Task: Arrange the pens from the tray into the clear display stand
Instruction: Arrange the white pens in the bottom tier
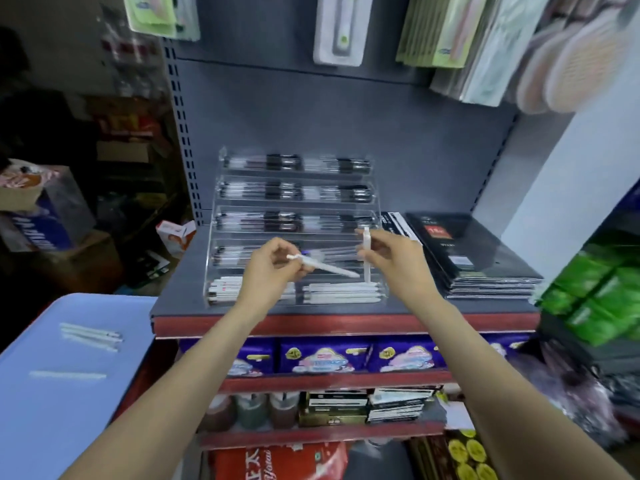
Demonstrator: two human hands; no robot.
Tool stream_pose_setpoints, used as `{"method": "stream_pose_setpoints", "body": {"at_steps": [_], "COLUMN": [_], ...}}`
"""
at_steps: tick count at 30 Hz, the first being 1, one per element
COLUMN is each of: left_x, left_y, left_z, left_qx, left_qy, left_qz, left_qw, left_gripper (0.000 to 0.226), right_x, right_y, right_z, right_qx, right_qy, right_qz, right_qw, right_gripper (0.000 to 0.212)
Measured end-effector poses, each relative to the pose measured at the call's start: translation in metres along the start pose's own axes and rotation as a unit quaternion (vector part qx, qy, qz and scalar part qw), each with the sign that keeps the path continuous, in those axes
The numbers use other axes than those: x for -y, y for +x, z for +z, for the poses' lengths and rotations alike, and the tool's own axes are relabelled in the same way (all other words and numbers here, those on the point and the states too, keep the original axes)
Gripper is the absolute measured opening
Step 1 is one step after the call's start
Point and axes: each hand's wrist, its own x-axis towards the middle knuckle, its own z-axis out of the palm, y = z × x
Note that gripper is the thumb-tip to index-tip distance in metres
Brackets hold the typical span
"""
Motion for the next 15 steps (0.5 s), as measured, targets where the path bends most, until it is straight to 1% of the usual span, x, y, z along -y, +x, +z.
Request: {"method": "stream_pose_setpoints", "body": {"at_steps": [4, 5, 7, 9, 10, 12, 13, 14, 15], "left_x": [0.024, 0.028, 0.031, 0.031, 0.031, 0.032, 0.033, 0.033, 0.034], "left_y": [0.002, 0.004, 0.007, 0.01, 0.011, 0.014, 0.015, 0.015, 0.016], "left_z": [0.011, 0.013, 0.017, 0.019, 0.02, 0.022, 0.022, 0.023, 0.024], "left_qx": [-0.02, -0.026, -0.03, -0.015, -0.003, 0.031, 0.042, 0.047, 0.046], "left_qy": [0.044, 0.074, 0.171, 0.3, 0.371, 0.504, 0.541, 0.551, 0.535], "left_qz": [-0.034, -0.034, -0.015, 0.029, 0.059, 0.087, 0.085, 0.081, 0.085], "left_qw": [0.998, 0.996, 0.985, 0.954, 0.927, 0.859, 0.836, 0.829, 0.839], "left_gripper": [0.019, 0.019, 0.013, 0.005, 0.004, 0.014, 0.018, 0.022, 0.024], "right_x": [-0.019, -0.022, -0.028, -0.031, -0.032, -0.032, -0.032, -0.032, -0.032], "right_y": [0.001, 0.001, 0.001, 0.001, 0.002, 0.002, 0.003, 0.004, 0.004], "right_z": [-0.003, -0.002, -0.001, -0.001, 0.0, 0.003, 0.005, 0.007, 0.01], "right_qx": [-0.01, -0.011, -0.011, -0.011, -0.012, -0.01, -0.008, -0.003, 0.003], "right_qy": [0.072, 0.08, 0.068, 0.04, 0.034, 0.033, 0.03, 0.023, 0.016], "right_qz": [0.033, 0.031, 0.015, -0.002, -0.009, -0.019, -0.028, -0.038, -0.048], "right_qw": [0.997, 0.996, 0.997, 0.999, 0.999, 0.999, 0.999, 0.999, 0.999], "right_gripper": [0.014, 0.013, 0.014, 0.017, 0.018, 0.02, 0.02, 0.02, 0.02]}}
